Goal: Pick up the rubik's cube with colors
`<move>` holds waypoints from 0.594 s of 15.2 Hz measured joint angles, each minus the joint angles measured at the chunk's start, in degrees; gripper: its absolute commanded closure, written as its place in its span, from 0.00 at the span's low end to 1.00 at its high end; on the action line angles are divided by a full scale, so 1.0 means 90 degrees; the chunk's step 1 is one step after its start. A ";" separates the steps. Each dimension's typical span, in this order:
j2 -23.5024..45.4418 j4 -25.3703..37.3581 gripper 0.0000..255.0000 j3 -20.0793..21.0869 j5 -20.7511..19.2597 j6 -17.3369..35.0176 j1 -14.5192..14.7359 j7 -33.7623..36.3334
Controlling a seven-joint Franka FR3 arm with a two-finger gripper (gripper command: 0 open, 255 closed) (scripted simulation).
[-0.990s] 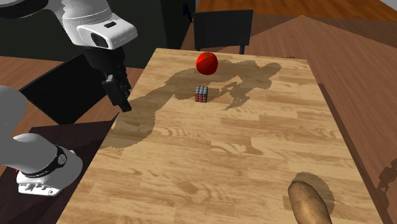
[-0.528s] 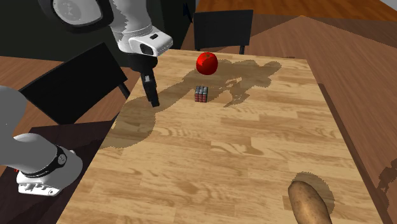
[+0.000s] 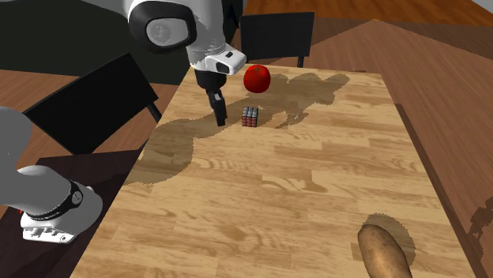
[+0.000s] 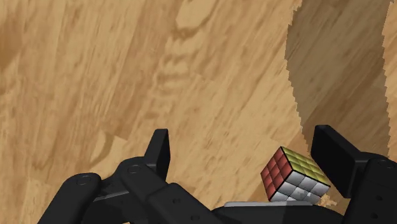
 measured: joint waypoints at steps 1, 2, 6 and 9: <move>0.0225 0.0075 0.00 0.0056 -0.0028 0.0131 0.0040 0.0100; 0.0480 0.0247 0.00 0.0099 -0.0068 0.0195 0.0073 0.0186; 0.1434 0.0931 0.00 0.0212 -0.0241 0.0398 0.0219 0.0479; 0.2163 0.1561 0.00 0.0255 -0.0385 0.0449 0.0362 0.0671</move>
